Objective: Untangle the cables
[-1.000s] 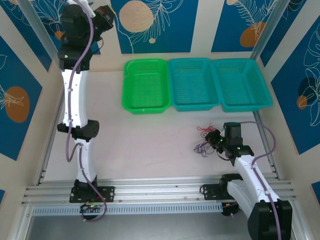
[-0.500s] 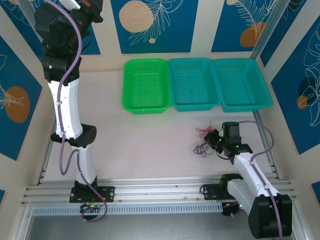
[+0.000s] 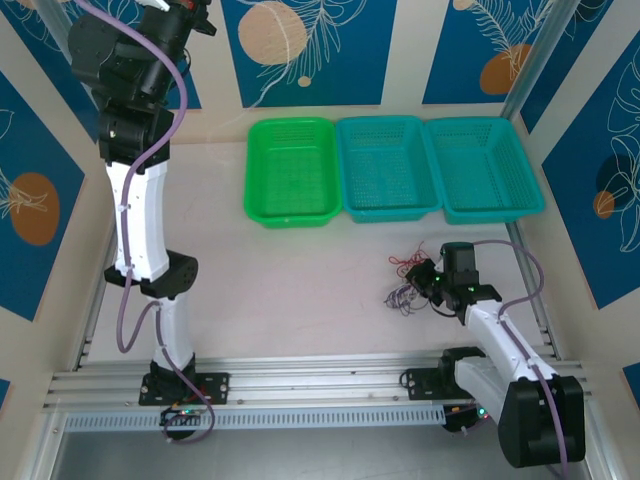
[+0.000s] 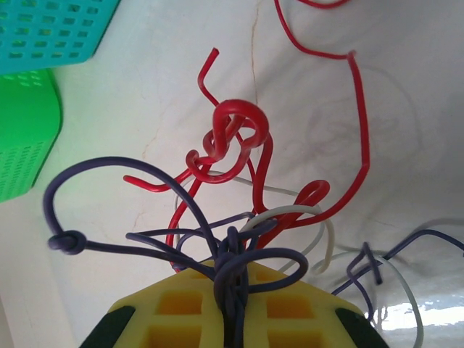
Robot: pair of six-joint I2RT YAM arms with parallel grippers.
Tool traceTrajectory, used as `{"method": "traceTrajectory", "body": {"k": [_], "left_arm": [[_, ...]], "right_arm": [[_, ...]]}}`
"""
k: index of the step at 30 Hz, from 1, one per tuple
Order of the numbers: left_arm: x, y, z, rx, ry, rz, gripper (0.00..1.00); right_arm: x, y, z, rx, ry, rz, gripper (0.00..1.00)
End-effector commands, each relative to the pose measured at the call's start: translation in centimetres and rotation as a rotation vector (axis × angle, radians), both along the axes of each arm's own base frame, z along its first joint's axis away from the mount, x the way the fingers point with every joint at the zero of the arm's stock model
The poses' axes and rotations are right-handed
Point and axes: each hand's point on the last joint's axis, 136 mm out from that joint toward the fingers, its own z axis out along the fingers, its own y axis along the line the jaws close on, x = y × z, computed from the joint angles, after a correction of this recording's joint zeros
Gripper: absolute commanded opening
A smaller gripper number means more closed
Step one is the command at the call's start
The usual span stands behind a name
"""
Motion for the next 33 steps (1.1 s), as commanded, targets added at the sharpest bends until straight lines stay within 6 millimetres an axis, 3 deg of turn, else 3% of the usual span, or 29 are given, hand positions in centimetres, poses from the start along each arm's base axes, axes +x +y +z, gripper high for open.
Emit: {"method": "traceTrajectory", "body": {"k": [1, 9, 15, 18, 22, 26, 29, 30, 31, 33], "left_arm": [[0.5, 0.3, 0.3, 0.008, -0.032, 0.053, 0.00], [6.4, -1.7, -4.2, 0.065, 0.056, 0.071, 0.00], [12.5, -4.3, -11.8, 0.109, 0.280, 0.040, 0.00], [16.0, -5.3, -17.5, 0.137, 0.442, 0.100, 0.00], [19.8, -5.4, -27.4, 0.171, 0.726, 0.192, 0.00], [21.0, -4.4, -37.6, 0.205, 1.017, 0.283, 0.00], [21.1, -3.2, -43.6, 0.206, 1.186, 0.371, 0.00], [21.1, -3.1, -44.8, 0.215, 1.215, 0.377, 0.05], [21.0, -3.2, -45.6, 0.224, 1.237, 0.372, 0.20], [20.9, -3.4, -45.8, 0.242, 1.242, 0.356, 0.60]], "right_arm": [[0.8, 0.7, 1.1, 0.017, -0.023, 0.015, 0.00], [0.6, 0.6, 0.9, -0.010, -0.014, 0.024, 0.00], [0.5, 0.5, 0.7, -0.015, -0.011, 0.020, 0.00], [0.5, 0.4, 0.6, -0.020, -0.012, 0.020, 0.00], [0.5, 0.4, 0.4, -0.022, -0.013, 0.019, 0.00], [0.6, 0.5, 0.5, -0.020, -0.016, 0.027, 0.00], [0.6, 0.6, 0.7, -0.017, -0.017, 0.032, 0.00], [0.6, 0.6, 0.8, -0.016, -0.018, 0.034, 0.00], [0.5, 0.6, 0.8, -0.015, -0.016, 0.036, 0.00], [0.4, 0.6, 1.0, -0.019, -0.017, 0.038, 0.00]]}}
